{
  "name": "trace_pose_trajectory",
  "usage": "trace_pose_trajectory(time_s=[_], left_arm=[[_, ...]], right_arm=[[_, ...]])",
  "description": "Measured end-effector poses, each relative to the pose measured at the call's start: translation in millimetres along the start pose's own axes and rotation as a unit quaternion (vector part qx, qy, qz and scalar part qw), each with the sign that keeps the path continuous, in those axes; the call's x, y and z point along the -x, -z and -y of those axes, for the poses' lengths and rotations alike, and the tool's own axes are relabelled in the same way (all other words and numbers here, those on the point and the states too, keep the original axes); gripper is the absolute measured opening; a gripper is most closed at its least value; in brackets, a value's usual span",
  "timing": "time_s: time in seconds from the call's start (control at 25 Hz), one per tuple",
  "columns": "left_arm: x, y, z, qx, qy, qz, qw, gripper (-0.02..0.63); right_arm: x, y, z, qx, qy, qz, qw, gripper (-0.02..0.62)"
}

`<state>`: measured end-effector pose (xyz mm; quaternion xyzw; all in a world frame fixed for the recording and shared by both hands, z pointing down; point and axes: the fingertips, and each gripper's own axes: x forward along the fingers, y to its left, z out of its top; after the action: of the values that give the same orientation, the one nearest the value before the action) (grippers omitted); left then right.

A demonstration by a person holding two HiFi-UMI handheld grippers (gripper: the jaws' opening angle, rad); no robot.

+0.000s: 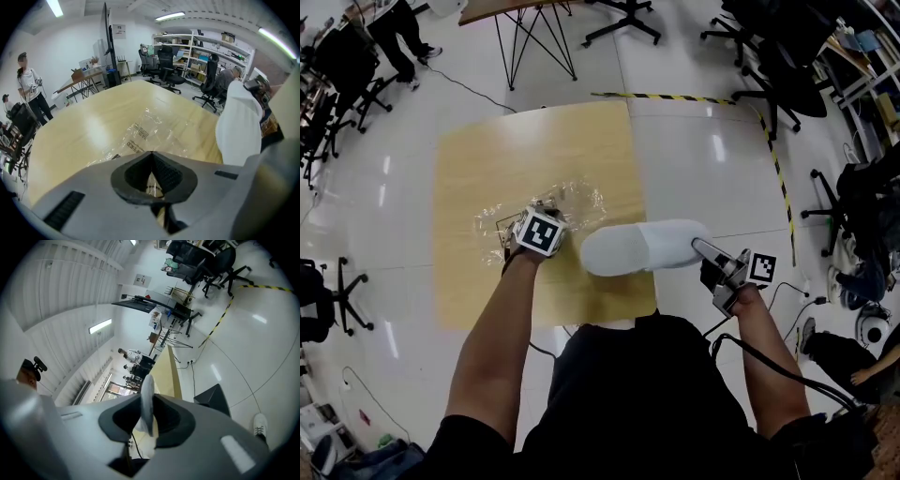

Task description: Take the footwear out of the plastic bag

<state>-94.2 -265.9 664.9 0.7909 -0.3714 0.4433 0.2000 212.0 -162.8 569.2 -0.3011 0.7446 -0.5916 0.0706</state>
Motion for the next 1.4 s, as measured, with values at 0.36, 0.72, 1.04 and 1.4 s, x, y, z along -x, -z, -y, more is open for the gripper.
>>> trace_pose_trajectory(time_s=[0.36, 0.72, 1.04, 1.4], left_arm=[[-25.7, -50.2, 39.4, 0.067, 0.067, 0.008, 0.9955, 0.017], [45.2, -78.3, 44.9, 0.093, 0.134, 0.136, 0.9772, 0.126], [151.7, -6.3, 23.0, 0.133, 0.093, 0.181, 0.9699, 0.033], [216.9, 61.8, 51.7, 0.189, 0.116, 0.211, 0.9520, 0.020]], right_arm=[[-45.6, 47.4, -10.0, -0.003, -0.012, -0.052, 0.999, 0.077], [-94.5, 72.4, -17.1, -0.012, -0.028, -0.083, 0.996, 0.078], [-111.8, 68.4, -4.7, 0.026, 0.025, -0.111, 0.993, 0.094], [-105.4, 61.1, 10.8, 0.204, 0.198, -0.139, 0.949, 0.252]])
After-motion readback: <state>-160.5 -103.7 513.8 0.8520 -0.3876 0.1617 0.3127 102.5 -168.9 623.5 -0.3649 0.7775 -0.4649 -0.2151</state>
